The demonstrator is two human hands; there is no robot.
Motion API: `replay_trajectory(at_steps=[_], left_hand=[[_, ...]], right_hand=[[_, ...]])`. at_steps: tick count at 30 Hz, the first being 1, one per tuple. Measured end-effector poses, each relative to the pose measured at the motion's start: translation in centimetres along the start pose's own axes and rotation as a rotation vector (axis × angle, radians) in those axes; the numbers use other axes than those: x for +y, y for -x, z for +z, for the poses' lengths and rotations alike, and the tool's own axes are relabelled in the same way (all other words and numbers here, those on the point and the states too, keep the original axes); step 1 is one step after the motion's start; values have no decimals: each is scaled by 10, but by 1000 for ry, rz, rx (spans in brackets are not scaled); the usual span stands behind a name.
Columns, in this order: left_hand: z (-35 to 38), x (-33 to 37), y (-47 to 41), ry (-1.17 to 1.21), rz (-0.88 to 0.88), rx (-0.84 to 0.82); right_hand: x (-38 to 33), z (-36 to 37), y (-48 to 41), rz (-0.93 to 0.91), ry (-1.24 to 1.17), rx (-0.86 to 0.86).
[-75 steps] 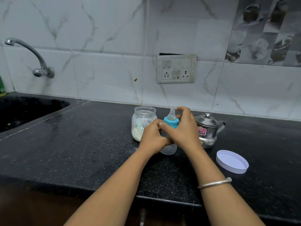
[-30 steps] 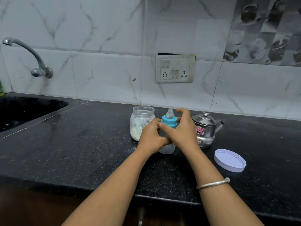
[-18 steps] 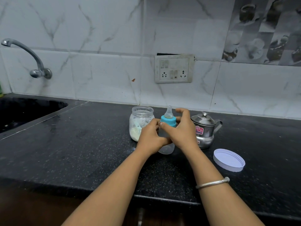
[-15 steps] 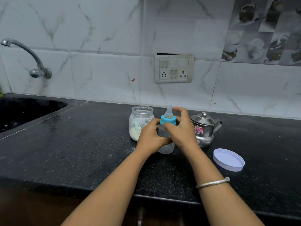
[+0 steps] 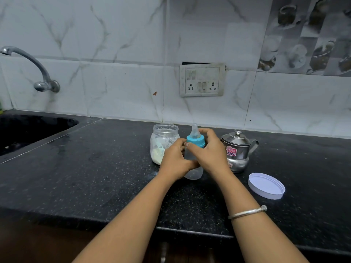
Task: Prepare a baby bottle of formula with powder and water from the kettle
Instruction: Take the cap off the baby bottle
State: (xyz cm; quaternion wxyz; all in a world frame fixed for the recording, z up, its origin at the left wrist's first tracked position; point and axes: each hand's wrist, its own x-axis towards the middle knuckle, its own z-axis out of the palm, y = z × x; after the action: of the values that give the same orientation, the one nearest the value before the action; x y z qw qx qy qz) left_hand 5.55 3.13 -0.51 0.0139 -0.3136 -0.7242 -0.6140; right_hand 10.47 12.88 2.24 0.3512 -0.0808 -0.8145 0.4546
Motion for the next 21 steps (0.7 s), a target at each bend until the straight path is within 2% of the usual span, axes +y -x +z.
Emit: replay_trajectory(at_steps=[6, 14, 18, 21], left_hand=[[0, -1, 0, -6, 21, -2], [1, -7, -3, -29, 14, 8], [0, -8, -3, -39, 21, 0], [0, -7, -2, -52, 26, -5]], right_hand=[[2, 1, 0, -41, -20, 47], [-7, -18, 0, 42, -501, 204], [-7, -31, 4, 20, -474, 217], [-3, -42, 8, -15, -361, 185]])
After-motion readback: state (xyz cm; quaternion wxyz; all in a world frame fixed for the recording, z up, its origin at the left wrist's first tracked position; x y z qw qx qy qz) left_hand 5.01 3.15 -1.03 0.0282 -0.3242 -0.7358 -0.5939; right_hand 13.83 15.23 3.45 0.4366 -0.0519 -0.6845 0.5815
